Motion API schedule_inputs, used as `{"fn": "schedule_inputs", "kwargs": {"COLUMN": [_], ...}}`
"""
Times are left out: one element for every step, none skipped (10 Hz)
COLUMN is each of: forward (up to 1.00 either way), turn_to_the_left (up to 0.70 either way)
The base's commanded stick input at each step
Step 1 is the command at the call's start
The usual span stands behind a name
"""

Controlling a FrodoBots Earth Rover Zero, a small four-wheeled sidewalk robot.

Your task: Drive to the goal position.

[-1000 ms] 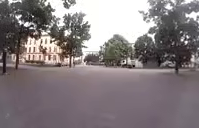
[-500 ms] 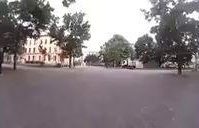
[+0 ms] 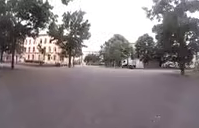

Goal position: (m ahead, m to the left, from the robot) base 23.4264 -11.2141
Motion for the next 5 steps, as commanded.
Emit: {"fn": "schedule_inputs", "kwargs": {"forward": [0.60, 0.60, 0.60, 0.60, 0.60], "turn_to_the_left": [0.00, 0.00, 0.00, 0.00, 0.00]}}
